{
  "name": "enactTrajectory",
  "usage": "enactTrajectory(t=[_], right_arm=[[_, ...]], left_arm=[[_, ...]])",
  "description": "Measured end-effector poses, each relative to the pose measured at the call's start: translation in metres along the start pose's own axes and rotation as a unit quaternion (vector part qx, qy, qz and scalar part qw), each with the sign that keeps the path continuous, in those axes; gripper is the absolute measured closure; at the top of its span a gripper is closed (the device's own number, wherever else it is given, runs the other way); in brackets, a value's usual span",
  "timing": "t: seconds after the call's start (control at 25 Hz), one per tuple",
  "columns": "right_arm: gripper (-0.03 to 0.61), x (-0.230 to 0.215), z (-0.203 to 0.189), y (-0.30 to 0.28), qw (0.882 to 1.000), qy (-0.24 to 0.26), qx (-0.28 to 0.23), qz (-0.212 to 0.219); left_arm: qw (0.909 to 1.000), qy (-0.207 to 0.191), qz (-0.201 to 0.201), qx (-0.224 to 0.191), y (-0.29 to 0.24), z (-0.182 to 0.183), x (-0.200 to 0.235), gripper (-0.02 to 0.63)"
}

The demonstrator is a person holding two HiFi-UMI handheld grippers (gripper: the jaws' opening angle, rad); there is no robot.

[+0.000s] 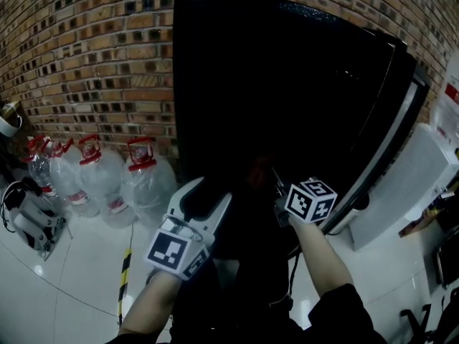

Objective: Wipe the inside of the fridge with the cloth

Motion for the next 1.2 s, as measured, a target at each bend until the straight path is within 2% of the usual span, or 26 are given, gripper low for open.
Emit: enactTrajectory(t=[0.08,0.16,0.28,0.4,0.52,0.6,0.88,0.96,1.2], right_arm=[[0.502,0.014,0.006,0.022,0.999,-0.014,0.006,0.049],[0.502,0.028,0.009,0.043,0.995,-0.025,0.016,0.091],[0.502,0.060,0.007,0.076,0.986,0.002,0.039,0.161],[0.502,0.085,-0.001,0.106,0.975,0.050,0.056,0.210],[0.502,0.092,-0.007,0.126,0.967,0.057,0.070,0.237],[0.502,0.092,-0.008,0.135,0.963,0.051,0.074,0.254],[0.502,0.094,-0.017,0.155,0.948,0.033,0.092,0.304],[0.502,0.096,-0.021,0.157,0.942,0.029,0.099,0.319],[0.492,0.100,-0.024,0.155,0.936,0.015,0.096,0.339]], left_arm=[[0.9963,0.050,-0.068,0.015,-0.013,-0.010,-0.027,0.388],[0.9883,0.090,-0.120,0.027,-0.025,-0.019,-0.048,0.306],[0.9759,0.115,-0.183,0.028,-0.040,-0.024,-0.075,0.251],[0.9607,0.132,-0.244,0.011,-0.043,-0.020,-0.099,0.249],[0.9385,0.144,-0.314,-0.008,-0.038,-0.013,-0.121,0.252],[0.9269,0.139,-0.348,-0.019,-0.033,-0.009,-0.133,0.315],[0.8972,0.126,-0.423,-0.015,-0.019,-0.007,-0.155,0.466],[0.8946,0.125,-0.429,-0.007,-0.018,-0.010,-0.153,0.529],[0.8894,0.155,-0.430,-0.006,-0.017,-0.015,-0.149,0.541]])
Point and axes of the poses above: the fingertips, and each gripper's own axes: y backward along the fingers, x to its left, z out of its top, the point moved 2 cm from there along y, backward along the fingers, and after that the axes turned 10 degrees about -y, right-handed, at the moved point
